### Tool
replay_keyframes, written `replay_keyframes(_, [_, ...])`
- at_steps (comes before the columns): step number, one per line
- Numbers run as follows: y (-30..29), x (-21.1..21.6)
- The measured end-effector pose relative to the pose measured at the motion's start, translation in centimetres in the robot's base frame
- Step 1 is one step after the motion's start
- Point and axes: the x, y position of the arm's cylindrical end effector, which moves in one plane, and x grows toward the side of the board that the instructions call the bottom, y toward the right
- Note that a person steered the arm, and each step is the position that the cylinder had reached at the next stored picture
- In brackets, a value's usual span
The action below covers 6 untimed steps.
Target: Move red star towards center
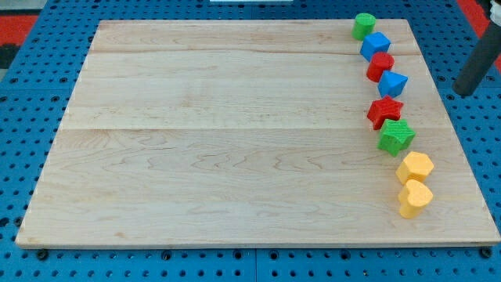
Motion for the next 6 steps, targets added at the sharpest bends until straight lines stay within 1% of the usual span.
replay_keyframes(1, [-3.7, 2.1])
replay_keyframes(2, [-6.4, 2.4])
replay_keyframes(3, [-7.6, 3.0])
replay_keyframes(4, [-5.8, 1.0])
replay_keyframes(5, [-10.2, 2.3])
replay_keyframes(6, [-12.2, 4.9])
